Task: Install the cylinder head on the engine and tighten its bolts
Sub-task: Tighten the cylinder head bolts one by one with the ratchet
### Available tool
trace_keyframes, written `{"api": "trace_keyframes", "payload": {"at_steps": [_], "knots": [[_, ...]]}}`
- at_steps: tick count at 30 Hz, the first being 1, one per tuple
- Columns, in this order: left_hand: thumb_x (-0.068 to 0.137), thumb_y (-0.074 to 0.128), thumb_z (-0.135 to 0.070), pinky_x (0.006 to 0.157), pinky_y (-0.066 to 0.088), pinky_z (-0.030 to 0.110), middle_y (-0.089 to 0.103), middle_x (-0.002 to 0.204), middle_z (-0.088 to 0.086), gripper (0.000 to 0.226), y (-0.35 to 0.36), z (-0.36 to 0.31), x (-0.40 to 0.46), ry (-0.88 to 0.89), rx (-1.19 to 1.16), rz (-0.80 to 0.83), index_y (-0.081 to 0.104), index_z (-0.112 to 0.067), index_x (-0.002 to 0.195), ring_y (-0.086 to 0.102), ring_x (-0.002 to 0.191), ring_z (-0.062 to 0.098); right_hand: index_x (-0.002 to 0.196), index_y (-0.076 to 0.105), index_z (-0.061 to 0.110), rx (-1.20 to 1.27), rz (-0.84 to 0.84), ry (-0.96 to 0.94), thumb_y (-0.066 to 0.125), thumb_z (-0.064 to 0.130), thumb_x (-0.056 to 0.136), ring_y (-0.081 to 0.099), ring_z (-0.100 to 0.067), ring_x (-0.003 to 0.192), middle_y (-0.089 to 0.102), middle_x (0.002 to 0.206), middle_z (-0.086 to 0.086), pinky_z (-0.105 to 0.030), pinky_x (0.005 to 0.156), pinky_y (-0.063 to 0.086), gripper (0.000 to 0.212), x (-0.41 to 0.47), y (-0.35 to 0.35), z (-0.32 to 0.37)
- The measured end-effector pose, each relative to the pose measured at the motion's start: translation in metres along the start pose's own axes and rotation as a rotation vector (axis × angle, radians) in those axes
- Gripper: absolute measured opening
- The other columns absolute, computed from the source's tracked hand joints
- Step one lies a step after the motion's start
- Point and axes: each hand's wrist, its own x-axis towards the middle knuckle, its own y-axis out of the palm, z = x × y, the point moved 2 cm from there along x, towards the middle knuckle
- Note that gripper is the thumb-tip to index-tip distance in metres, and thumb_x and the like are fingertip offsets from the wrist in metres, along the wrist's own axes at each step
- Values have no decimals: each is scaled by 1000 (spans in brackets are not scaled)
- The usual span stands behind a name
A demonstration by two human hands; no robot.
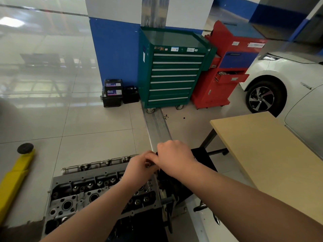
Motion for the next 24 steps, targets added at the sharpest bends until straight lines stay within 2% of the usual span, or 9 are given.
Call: {"api": "trace_keyframes", "payload": {"at_steps": [4,7,9,12,14,16,18,20,24], "knots": [[93,65,-3,61,47,17,70,74,-17,32,-7,1,2,81,22,70,66,-34,88,64,66,1,117,51,24,89,23,-191,54,52,101,62,-27,94,63,104,-1,-39,67,46,32,-9,-3,-4],[95,67,-5,71,50,21,70,83,-13,23,-9,-1,-1,125,-52,160,66,-28,96,65,77,3,102,47,23,114,59,-166,55,40,103,63,-31,93,64,101,-5,-38,65,40,19,-9,-3,-4],[90,69,-6,71,52,19,71,88,-16,28,-5,-4,-2,82,-78,90,66,-31,101,68,83,2,101,51,21,44,7,-89,50,54,103,63,-30,84,60,87,-5,-37,62,37,33,-6,0,-3],[84,70,-8,56,47,17,69,81,-19,31,1,-2,-3,-38,-31,-77,61,-37,83,64,70,2,102,50,22,-18,-71,-84,46,70,98,58,-27,76,55,81,0,-36,60,37,48,-5,2,1],[82,73,-8,53,49,25,69,74,-7,28,1,5,-3,-101,-71,-123,61,-33,77,63,65,12,119,51,26,84,-43,-149,53,60,99,63,-28,90,64,102,1,-37,66,42,40,-6,1,-2],[84,79,-13,63,55,39,70,74,2,18,-1,9,-2,-100,-117,-112,66,-25,81,66,70,26,123,52,27,154,15,-216,56,42,102,63,-28,100,63,111,2,-39,72,46,26,-8,2,-5],[89,80,-19,62,55,36,71,73,-3,16,-3,9,-3,-24,-95,-62,69,-30,85,66,68,21,112,53,22,156,28,-202,55,37,103,63,-29,96,63,106,-1,-39,70,44,17,-6,4,-7],[93,75,-16,58,51,25,70,72,-12,27,-4,8,-3,37,-82,-18,68,-41,86,63,63,10,100,49,21,116,-26,-141,50,49,104,59,-28,83,64,94,-4,-36,64,37,29,-4,8,-7],[90,75,-13,73,57,26,73,88,-13,31,2,6,-8,52,-128,-68,73,-43,86,71,84,13,82,44,24,80,-143,-15,34,77,97,49,-15,59,47,65,10,-30,49,23,56,-3,23,-10]]}}
